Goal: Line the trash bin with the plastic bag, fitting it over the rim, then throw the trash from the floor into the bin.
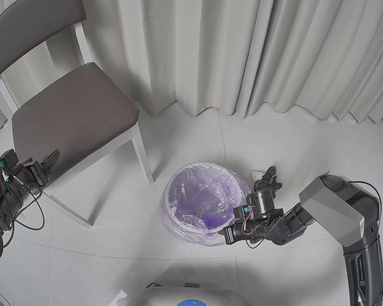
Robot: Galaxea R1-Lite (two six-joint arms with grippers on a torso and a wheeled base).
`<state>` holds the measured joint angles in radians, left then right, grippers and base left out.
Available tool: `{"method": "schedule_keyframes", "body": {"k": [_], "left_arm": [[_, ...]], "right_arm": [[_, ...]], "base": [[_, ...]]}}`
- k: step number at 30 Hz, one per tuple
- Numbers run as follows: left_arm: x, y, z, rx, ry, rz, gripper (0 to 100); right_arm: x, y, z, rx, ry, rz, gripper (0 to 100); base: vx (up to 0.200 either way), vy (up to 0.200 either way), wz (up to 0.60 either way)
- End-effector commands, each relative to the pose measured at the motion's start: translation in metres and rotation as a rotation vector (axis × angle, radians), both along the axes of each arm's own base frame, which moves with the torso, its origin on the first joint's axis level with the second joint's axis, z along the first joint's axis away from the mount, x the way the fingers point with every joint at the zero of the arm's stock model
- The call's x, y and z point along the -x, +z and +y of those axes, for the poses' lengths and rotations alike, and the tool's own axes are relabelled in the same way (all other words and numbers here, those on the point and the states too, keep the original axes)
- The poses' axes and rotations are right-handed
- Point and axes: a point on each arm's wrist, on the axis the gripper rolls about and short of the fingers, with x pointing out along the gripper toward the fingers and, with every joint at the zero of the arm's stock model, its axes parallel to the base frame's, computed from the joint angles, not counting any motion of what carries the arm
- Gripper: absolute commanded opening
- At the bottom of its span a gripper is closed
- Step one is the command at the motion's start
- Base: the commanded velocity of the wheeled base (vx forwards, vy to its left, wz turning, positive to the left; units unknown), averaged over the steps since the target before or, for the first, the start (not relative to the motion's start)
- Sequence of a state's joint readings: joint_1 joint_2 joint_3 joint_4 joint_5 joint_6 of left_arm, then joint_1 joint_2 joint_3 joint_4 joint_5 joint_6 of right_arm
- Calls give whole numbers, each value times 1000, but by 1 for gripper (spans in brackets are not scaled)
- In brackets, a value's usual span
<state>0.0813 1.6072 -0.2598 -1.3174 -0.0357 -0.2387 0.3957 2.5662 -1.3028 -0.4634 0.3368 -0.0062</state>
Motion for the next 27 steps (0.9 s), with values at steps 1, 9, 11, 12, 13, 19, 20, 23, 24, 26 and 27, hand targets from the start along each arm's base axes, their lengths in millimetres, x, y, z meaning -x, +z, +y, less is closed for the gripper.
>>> {"method": "schedule_keyframes", "body": {"k": [1,9,11,12,13,19,20,23,24,26,27], "left_arm": [[2,2,0,0,2,-9,100],[5,6,0,-1,-1,-25,100],[5,7,2,-2,2,-28,100],[5,7,2,-2,2,-30,100],[4,6,2,-2,2,-27,100],[3,5,0,-1,-9,-24,100],[3,5,1,-1,-7,-22,100],[3,4,1,1,-7,-16,100],[3,3,1,1,-7,-12,100],[3,1,1,2,-6,-4,100],[3,1,1,2,-4,-2,100]], "right_arm": [[-5,0,-4,-2,-12,-9,0],[-12,13,-22,43,-33,-83,0],[-15,21,-32,95,-44,-134,0],[-17,21,-35,118,-53,-147,0],[-18,21,-37,130,-62,-153,0],[-22,16,-39,130,-68,-143,0],[-22,16,-39,129,-68,-140,0],[-20,15,-40,130,-66,-138,0],[-19,14,-40,133,-63,-133,0],[-17,17,-41,138,-59,-141,0],[-17,19,-41,138,-59,-145,0]], "base": [[0,0,0],[0,0,0],[0,0,0],[0,0,0],[0,0,0],[0,0,0],[0,0,0],[0,0,0],[0,0,0],[0,0,0],[0,0,0]]}}
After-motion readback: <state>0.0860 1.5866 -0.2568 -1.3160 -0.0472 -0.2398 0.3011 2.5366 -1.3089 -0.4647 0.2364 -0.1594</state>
